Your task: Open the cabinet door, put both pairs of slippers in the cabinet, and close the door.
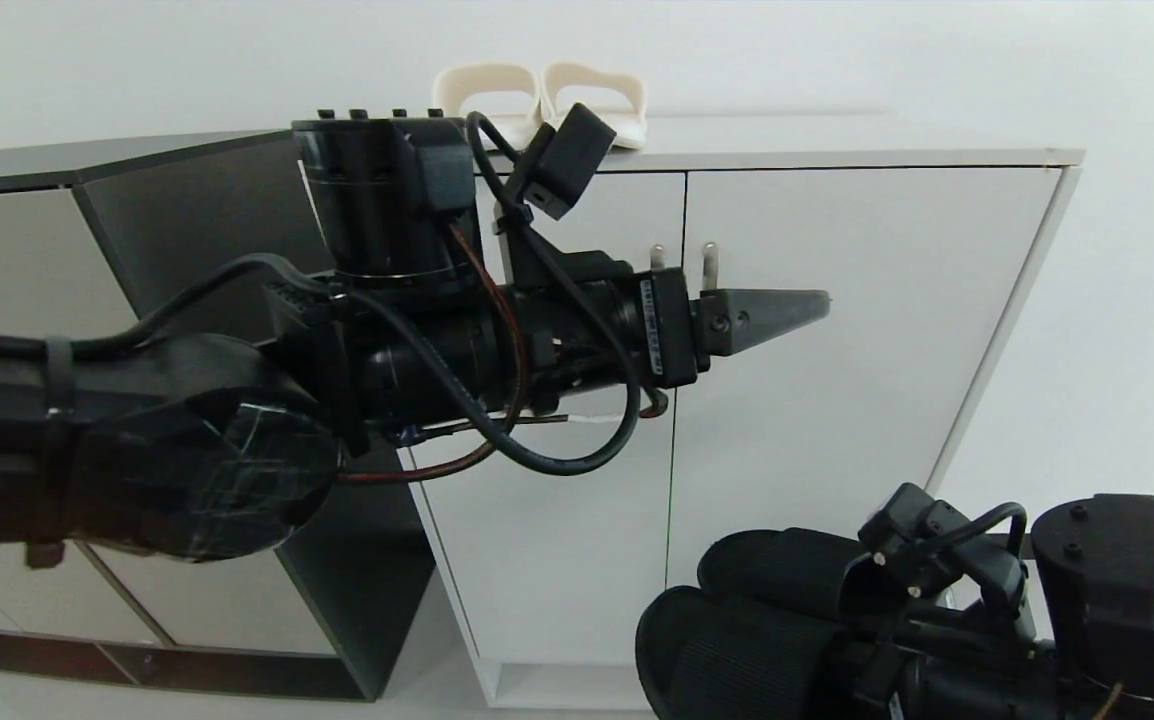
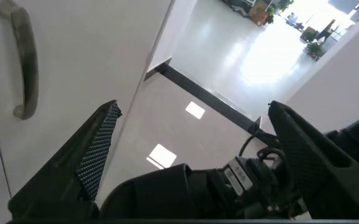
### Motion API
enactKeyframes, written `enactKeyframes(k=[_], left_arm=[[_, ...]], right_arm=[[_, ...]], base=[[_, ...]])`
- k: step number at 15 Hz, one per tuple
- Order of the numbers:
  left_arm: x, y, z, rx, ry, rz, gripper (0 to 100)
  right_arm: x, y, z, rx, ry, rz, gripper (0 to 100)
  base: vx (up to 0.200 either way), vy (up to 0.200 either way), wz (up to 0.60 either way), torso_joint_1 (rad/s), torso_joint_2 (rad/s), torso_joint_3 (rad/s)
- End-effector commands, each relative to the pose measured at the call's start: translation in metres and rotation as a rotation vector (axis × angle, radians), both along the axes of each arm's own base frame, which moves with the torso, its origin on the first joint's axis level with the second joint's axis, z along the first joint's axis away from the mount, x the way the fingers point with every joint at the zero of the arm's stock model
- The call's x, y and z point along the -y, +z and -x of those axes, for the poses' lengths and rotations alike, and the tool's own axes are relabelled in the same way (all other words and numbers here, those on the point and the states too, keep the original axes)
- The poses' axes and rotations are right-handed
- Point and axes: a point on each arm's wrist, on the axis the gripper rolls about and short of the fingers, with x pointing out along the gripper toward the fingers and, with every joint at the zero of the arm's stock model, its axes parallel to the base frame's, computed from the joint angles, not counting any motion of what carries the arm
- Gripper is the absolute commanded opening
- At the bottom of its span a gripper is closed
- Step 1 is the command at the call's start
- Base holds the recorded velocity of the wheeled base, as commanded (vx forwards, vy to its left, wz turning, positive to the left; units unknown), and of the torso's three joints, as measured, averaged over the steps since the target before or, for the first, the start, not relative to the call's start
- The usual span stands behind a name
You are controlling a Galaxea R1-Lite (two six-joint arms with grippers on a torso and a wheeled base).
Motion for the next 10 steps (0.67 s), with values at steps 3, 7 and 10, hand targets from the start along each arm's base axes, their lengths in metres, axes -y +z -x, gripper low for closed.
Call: enactKeyframes(k=[3, 7, 10], left_arm=[[0.007, -0.008, -0.025, -0.009, 0.069, -0.007, 100], [0.006, -0.011, -0.037, 0.009, 0.114, -0.019, 100], [0.007, -0.018, -0.053, 0.006, 0.146, -0.025, 100]], right_arm=[[-0.001, -0.002, -0.001, -0.007, 0.000, 0.007, 0], [-0.001, -0.003, -0.001, -0.009, 0.000, 0.010, 0], [-0.001, -0.004, -0.001, -0.013, 0.000, 0.014, 0]], base=[[0.000, 0.000, 0.00, 0.000, 0.00, 0.000], [0.000, 0.000, 0.00, 0.000, 0.00, 0.000], [0.000, 0.000, 0.00, 0.000, 0.00, 0.000]])
